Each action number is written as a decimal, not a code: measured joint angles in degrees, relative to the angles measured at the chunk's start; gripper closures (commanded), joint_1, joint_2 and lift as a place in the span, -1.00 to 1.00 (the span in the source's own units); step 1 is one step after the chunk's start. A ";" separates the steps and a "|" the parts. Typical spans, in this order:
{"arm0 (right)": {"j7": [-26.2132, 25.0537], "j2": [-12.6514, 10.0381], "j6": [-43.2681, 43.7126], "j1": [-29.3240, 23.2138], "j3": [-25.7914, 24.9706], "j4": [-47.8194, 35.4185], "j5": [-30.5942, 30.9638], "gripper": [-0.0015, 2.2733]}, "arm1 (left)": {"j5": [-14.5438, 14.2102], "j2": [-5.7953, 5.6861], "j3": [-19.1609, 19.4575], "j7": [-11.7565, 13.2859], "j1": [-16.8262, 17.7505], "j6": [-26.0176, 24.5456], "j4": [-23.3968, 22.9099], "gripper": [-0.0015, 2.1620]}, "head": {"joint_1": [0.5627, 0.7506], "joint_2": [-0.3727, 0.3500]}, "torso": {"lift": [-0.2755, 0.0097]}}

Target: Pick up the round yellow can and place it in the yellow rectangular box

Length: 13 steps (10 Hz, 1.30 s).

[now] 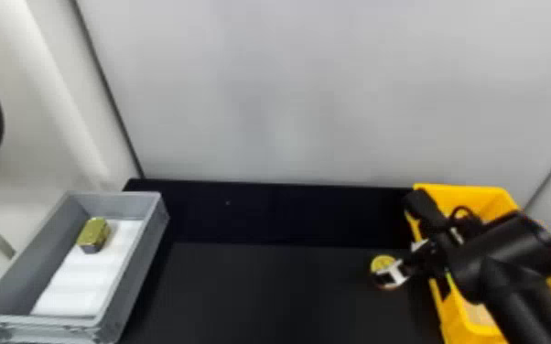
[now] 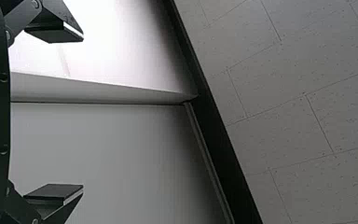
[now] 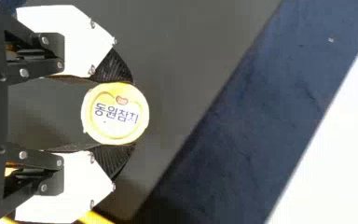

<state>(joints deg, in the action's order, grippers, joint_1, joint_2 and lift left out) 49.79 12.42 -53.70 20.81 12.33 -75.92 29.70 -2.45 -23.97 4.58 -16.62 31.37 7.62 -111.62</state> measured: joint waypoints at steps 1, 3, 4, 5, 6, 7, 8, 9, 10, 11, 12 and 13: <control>0.06 0.99 -0.77 1.02 -0.11 -2.00 -0.26 -0.40 | -0.01 -0.14 -0.06 0.00 0.02 -0.11 0.00 -0.87 | 0.07 0.18 | 0.86; 0.01 3.04 -1.67 3.54 -1.34 -4.45 -0.55 -0.40 | -0.01 -0.29 -0.28 0.00 0.19 -0.34 0.00 -0.87 | 0.07 0.18 | 0.86; 0.01 4.48 -2.17 4.85 -1.98 -5.27 -0.57 -0.40 | -0.01 -0.31 -0.37 0.00 0.24 -0.45 0.00 -0.87 | 0.07 0.18 | 0.86; 0.05 6.19 -2.76 5.99 -2.70 -6.09 -0.44 -0.40 | -0.01 -0.31 -0.39 0.00 0.26 -0.51 0.00 -0.87 | 0.07 0.18 | 0.86; 0.18 7.97 -3.35 6.86 -3.54 -6.86 -0.12 -0.40 | -0.01 -0.31 -0.30 0.00 0.27 -0.60 -0.04 -0.87 | 0.07 0.18 | 0.86; 0.59 9.56 -3.88 7.36 -4.59 -7.46 0.41 -0.40 | -0.01 -0.31 -0.20 0.00 0.26 -0.69 -0.14 -0.87 | 0.07 0.18 | 0.86; 0.97 10.73 -4.27 7.46 -6.06 -7.85 1.11 -0.40 | -0.01 -0.34 -0.07 0.00 0.26 -0.80 -0.25 -0.87 | 0.07 0.18 | 0.86; 1.18 11.38 -4.50 7.11 -8.04 -8.04 1.94 -0.40 | -0.01 -0.37 0.05 0.00 0.26 -0.88 -0.35 -0.87 | 0.07 0.18 | 0.86; 1.35 11.58 -4.62 6.35 -10.34 -8.11 2.85 -0.40 | -0.01 -0.39 0.11 0.02 0.27 -0.96 -0.45 -0.87 | 0.07 0.18 | 0.86; 1.61 11.59 -4.68 5.44 -12.67 -8.10 3.84 -0.40 | -0.01 -0.40 0.11 0.06 0.36 -1.03 -0.53 -0.87 | 0.07 0.18 | 0.86; 1.83 11.44 -4.72 4.47 -15.06 -7.94 4.80 -0.40 | -0.01 -0.40 0.13 0.08 0.42 -1.08 -0.62 -0.87 | 0.07 0.18 | 0.86; 1.98 11.17 -4.71 3.52 -17.35 -7.73 5.69 -0.40 | -0.01 -0.39 0.15 0.09 0.46 -1.11 -0.70 -0.87 | 0.07 0.18 | 0.86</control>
<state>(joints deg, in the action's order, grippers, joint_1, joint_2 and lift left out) 51.77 23.59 -58.41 24.33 -5.02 -83.65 35.39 -2.46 -24.36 4.73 -16.53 31.83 6.51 -112.32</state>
